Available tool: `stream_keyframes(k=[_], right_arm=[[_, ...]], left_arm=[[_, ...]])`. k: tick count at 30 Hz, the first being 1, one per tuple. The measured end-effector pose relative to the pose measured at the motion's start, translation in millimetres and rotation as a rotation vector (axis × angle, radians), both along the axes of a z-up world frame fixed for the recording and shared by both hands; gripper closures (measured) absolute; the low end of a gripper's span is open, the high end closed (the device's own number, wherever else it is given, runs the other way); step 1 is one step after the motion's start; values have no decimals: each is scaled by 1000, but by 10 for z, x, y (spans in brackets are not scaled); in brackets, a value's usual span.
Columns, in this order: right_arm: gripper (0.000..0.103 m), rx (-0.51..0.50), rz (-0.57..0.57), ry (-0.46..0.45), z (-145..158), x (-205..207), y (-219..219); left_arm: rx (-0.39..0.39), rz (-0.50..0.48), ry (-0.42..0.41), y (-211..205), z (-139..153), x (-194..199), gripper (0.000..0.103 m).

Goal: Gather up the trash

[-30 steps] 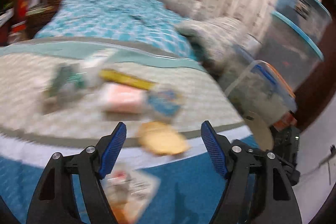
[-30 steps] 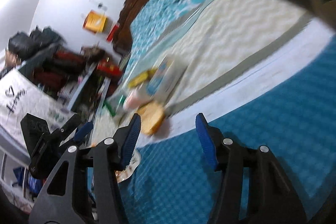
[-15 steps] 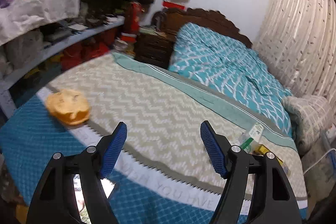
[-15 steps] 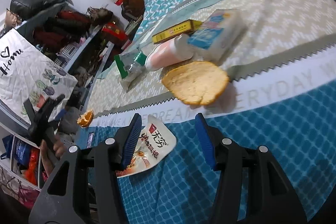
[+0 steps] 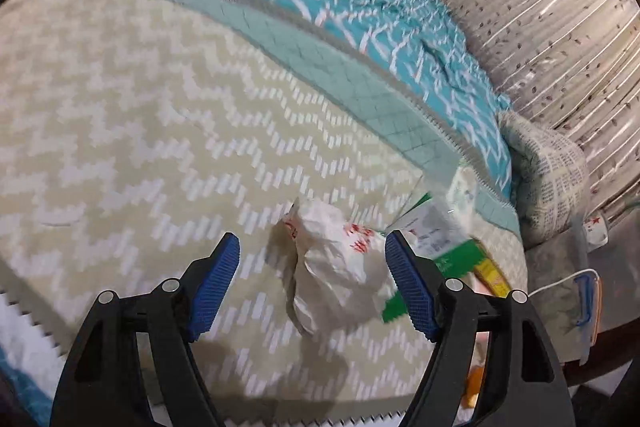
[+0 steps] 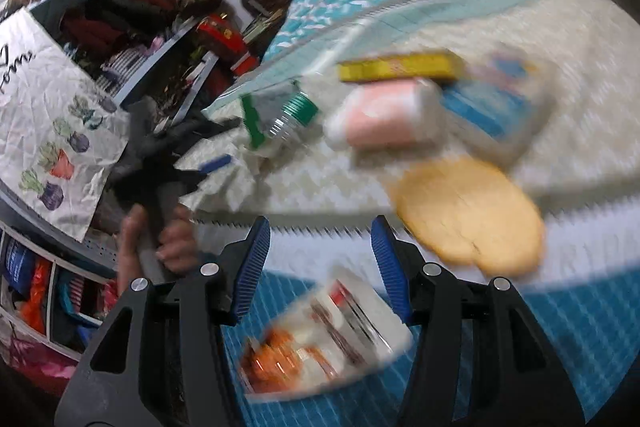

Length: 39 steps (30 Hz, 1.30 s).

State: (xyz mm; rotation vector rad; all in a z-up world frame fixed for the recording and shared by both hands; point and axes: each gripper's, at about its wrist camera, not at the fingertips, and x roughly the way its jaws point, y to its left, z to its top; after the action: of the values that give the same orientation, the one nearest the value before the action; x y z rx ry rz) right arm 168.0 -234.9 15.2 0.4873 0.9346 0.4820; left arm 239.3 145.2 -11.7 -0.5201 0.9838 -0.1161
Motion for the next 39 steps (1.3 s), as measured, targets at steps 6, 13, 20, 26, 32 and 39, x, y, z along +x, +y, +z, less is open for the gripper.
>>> stream_keyframes(k=[6,13,20,26,32,39], right_arm=[[46,-52,101,-27,226,943,734],[84,-144,128,83,-19,1634,1265],[95,-67,130,-38,261,975,1003],[95,47,103,-84,325,9,383],[95,99,-75,-57,150,-723,-414],[95,153,-222,-16,-47,-1137,-1040]], left_arm=[[-92,3,24,30,-160,-8,47],[-106,-20,18,13,-184,-65,67],[-124,-38,-61,147,65,-508,87],[-140,-128,-149,130,316,-1187,87],[-143,-213,-193,-84,446,-1621,87],[-136,-290,-194,-403,481,-1902,87]])
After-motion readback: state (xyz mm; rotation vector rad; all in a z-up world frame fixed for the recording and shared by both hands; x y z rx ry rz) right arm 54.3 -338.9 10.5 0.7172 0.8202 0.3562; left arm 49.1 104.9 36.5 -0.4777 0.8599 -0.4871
